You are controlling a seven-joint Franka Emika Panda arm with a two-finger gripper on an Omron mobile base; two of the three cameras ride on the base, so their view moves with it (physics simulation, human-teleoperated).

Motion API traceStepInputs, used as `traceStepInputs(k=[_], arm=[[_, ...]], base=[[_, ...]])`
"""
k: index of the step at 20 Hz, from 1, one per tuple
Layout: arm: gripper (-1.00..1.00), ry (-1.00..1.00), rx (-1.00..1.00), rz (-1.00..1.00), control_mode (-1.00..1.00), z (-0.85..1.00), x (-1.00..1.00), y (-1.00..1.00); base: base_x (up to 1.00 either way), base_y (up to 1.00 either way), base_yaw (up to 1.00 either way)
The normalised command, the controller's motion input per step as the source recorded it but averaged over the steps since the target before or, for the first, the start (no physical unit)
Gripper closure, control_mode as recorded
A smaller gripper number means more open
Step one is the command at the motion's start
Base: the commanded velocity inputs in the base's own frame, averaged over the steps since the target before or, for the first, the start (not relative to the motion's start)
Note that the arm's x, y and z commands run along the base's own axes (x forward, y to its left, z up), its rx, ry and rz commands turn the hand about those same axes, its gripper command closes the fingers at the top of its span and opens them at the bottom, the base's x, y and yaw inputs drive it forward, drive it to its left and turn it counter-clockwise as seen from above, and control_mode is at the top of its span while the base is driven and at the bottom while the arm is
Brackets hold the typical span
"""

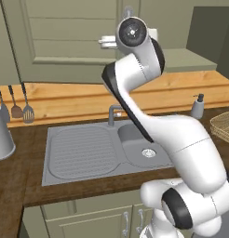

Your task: Open the cabinet, pick up the bread from the cabinet and place it in the basket. Then move the basket to the dining counter.

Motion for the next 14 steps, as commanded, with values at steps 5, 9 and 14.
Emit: traceStepInputs(k=[5,9,14], arm=[[1.0,0.0,0.08,-0.06,-1.0,0.21,-1.0,0.32],[1.0,0.01,0.12,-0.06,-1.0,0.22,-1.0,0.72],[1.0,0.02,0.13,-0.03,-1.0,0.17,-1.0,0.84]], base=[[0.0,0.0,0.0],[0.0,0.0,0.0],[0.0,0.0,0.0]])
